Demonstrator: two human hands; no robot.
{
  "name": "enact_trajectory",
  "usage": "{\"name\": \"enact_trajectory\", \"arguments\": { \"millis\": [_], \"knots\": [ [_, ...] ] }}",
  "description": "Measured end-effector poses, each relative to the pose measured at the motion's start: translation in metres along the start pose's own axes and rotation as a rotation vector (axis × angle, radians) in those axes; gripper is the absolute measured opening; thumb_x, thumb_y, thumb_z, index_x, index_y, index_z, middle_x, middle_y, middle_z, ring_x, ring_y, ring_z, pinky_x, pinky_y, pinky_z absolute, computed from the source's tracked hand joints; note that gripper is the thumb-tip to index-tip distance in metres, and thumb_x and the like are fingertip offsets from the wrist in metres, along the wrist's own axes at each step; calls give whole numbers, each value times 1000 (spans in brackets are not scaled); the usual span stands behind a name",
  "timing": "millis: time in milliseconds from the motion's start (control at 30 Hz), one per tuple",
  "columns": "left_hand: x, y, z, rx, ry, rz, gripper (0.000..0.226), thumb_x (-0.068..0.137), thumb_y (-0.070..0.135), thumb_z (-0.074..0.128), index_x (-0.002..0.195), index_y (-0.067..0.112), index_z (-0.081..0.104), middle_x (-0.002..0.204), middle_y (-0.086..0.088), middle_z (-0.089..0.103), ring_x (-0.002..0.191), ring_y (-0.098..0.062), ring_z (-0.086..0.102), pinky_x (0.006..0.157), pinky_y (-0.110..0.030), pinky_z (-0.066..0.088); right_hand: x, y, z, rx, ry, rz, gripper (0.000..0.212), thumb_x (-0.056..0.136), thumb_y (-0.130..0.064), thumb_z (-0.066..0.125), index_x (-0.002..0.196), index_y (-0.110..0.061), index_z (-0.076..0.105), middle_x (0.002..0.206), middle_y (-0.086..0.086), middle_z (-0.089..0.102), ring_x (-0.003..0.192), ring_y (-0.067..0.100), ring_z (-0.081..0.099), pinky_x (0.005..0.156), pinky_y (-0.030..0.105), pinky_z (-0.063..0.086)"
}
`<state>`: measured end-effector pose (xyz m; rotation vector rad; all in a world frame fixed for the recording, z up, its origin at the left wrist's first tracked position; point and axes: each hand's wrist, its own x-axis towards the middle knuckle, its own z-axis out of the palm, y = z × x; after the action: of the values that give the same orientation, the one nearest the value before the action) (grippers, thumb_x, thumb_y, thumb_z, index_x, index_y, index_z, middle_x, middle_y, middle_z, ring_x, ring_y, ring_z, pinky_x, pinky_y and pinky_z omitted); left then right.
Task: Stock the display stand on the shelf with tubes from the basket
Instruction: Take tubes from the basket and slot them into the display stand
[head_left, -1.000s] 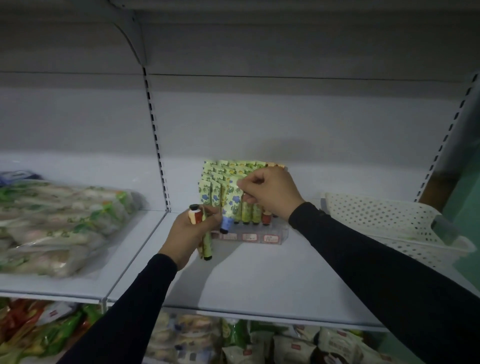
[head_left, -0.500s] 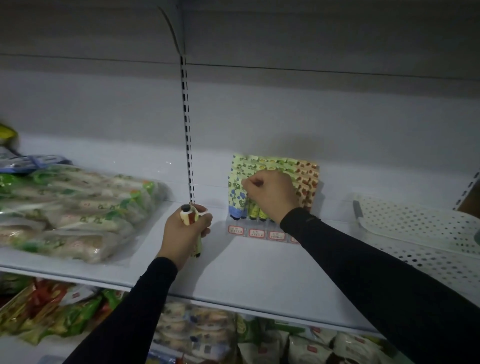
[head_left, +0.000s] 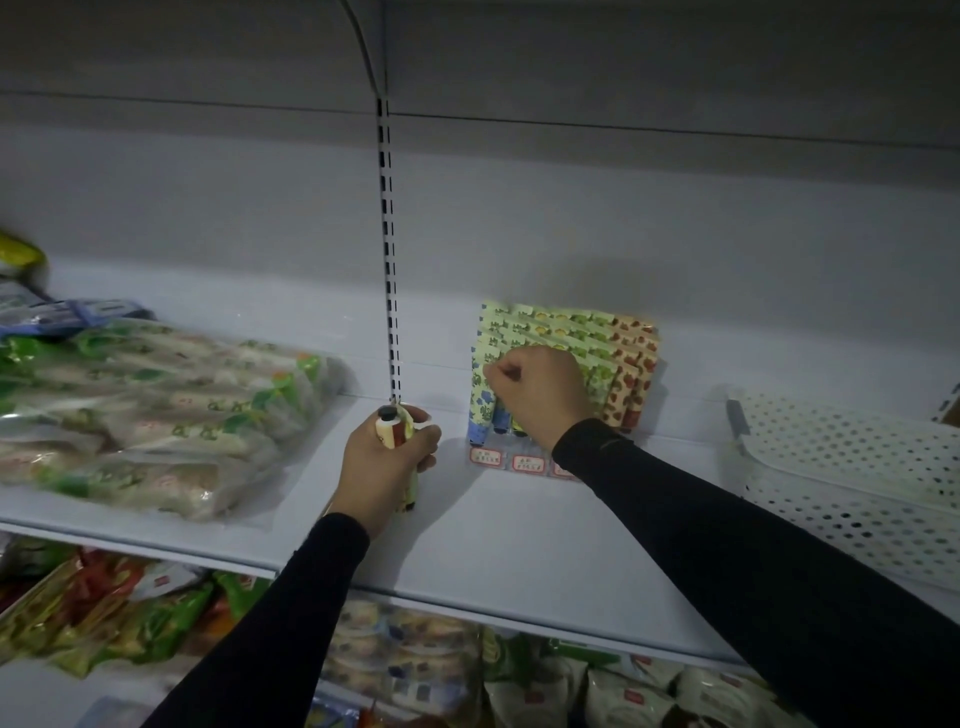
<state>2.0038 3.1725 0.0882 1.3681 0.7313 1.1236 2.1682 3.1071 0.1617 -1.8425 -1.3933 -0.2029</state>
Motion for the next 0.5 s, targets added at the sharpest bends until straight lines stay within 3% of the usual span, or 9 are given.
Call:
{"name": "enact_trajectory", "arguments": {
  "millis": [100, 167, 300, 500],
  "knots": [
    [0, 0, 2, -1, 1, 1, 10, 86, 2, 70, 91, 8, 65, 74, -9, 64, 61, -19, 60, 58, -21, 51, 2, 0, 1, 4, -4, 8, 32, 92, -20, 61, 68, 0, 66, 67, 11, 67, 67, 23, 64, 57, 20, 45],
    [1, -1, 2, 1, 1, -2, 10, 86, 2, 70, 91, 9, 65, 74, -8, 64, 62, -19, 60, 58, -22, 51, 4, -1, 2, -23, -5, 0, 33, 91, -21, 60, 68, 3, 65, 68, 16, 67, 67, 27, 64, 58, 26, 46],
    [2, -2, 1, -9, 5, -7, 11, 83, 5, 73, 89, 10, 66, 75, -8, 66, 62, -20, 61, 61, -28, 53, 5, -4, 2, -83, -8, 6, 34, 91, -19, 58, 68, 5, 62, 69, 19, 66, 64, 29, 60, 47, 19, 33],
    [2, -3, 2, -12, 16, -19, 14, 81, 7, 75, 92, 7, 66, 75, -8, 66, 62, -21, 61, 62, -29, 54, 6, -6, 3, -58, -3, 17, 32, 88, -14, 57, 64, 8, 59, 66, 23, 64, 55, 17, 43, 58, 32, 49]
  ]
}}
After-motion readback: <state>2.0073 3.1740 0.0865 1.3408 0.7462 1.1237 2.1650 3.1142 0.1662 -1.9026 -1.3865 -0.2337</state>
